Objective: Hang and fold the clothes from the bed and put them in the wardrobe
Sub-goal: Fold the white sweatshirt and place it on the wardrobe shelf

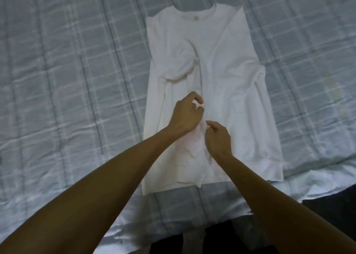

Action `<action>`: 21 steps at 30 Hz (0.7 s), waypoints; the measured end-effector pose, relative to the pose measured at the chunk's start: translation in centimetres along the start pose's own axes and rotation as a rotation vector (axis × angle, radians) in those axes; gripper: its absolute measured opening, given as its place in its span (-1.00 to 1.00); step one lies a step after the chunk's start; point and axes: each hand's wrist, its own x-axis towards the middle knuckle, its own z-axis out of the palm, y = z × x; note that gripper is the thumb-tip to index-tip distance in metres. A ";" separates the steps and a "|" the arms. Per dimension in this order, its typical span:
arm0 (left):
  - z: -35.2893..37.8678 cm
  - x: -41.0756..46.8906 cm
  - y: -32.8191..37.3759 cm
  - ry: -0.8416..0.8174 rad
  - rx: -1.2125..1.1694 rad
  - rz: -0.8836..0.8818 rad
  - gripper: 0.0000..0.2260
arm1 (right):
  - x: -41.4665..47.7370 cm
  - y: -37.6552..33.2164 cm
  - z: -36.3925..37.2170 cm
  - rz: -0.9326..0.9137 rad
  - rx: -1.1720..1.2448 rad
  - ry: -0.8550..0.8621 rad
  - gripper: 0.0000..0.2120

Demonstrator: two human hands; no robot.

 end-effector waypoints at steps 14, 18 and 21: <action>2.9 0.5 -1.6 0.073 0.078 -0.228 -0.79 | -1.3 3.2 -2.2 0.306 0.341 -0.014 -0.43; 3.5 0.5 -3.1 0.024 0.048 -0.369 -0.54 | -1.4 2.5 -1.3 0.292 0.319 0.024 -0.70; 3.9 0.9 -2.3 0.051 -0.163 -0.518 -0.49 | -1.6 1.1 -2.7 0.307 0.539 -0.158 -0.76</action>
